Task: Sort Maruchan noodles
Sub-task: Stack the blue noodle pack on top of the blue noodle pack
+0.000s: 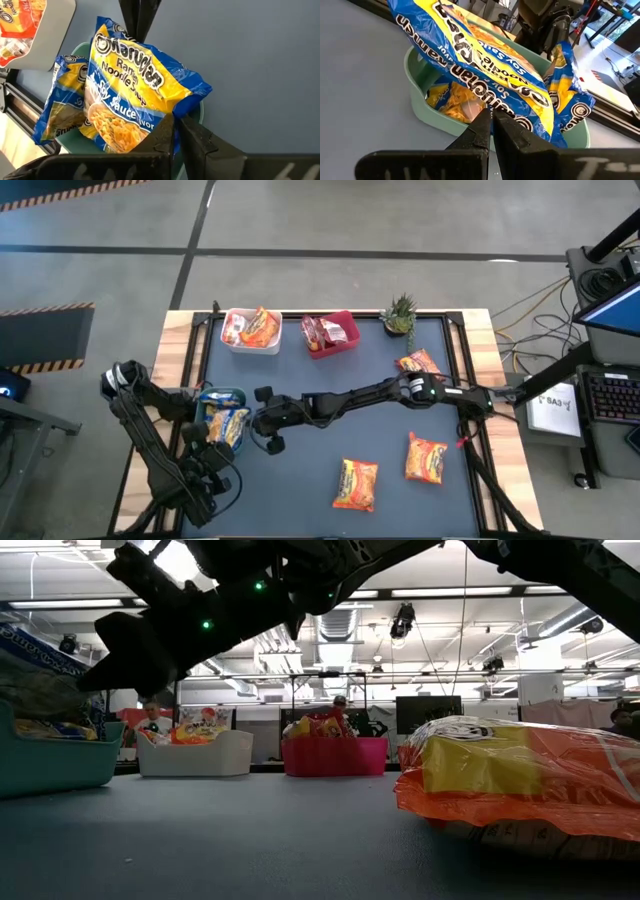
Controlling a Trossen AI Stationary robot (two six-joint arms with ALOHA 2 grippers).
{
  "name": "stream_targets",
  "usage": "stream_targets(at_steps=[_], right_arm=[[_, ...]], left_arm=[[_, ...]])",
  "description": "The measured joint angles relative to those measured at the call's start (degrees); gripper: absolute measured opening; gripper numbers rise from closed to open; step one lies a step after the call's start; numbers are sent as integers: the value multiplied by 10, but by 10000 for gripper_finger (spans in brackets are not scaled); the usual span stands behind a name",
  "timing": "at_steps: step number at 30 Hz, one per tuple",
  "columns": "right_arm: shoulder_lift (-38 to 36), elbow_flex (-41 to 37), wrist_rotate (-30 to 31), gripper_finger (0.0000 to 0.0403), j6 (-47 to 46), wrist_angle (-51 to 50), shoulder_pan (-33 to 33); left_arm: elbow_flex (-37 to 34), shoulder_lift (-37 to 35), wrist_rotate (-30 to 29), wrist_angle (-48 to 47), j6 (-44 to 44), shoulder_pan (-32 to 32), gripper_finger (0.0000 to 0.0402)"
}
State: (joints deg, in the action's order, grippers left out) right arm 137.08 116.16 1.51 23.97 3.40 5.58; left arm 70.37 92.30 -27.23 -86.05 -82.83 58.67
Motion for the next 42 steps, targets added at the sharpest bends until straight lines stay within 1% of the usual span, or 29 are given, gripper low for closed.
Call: stream_targets(at_steps=[5, 7, 10, 12, 13, 15, 17, 20, 21, 23, 31, 36, 42], right_arm=[[0, -5, 0, 8, 0, 0, 0], [0, -10, 0, 8, 0, 3, 0], [0, -18, 0, 8, -6, 5, 0], [0, -22, 0, 8, -11, 15, -1], [0, -23, 0, 8, -15, 19, -1], [0, -23, 0, 8, -15, 24, -1], [0, -23, 0, 8, -15, 31, -1], [0, -23, 0, 8, -16, 38, -1], [0, -23, 0, 8, -17, 39, -1], [0, -23, 0, 8, -20, 42, -1], [0, -23, 0, 8, -43, 47, -1], [0, -23, 0, 8, -49, 47, -1], [0, -23, 0, 8, -66, 47, -1]], left_arm=[[0, 0, 15, -3, -6, 0, 42], [0, 0, 31, -2, -6, 0, 60], [4, 0, 55, -3, 4, 0, 87], [12, 0, 57, -4, 14, 0, 104], [17, 0, 53, -4, 21, 0, 111], [29, 0, 19, -5, 33, 0, 122], [38, 0, -49, -4, 36, 0, 128], [37, -1, -169, -3, 23, -2, 129], [34, -1, -200, -3, 16, -5, 129], [23, 0, -231, -3, 7, -14, 125], [-50, 3, -239, 30, -46, -45, 94], [-74, 3, -228, 39, -63, -44, 74], [-111, 3, -199, 91, -62, -43, 60]])
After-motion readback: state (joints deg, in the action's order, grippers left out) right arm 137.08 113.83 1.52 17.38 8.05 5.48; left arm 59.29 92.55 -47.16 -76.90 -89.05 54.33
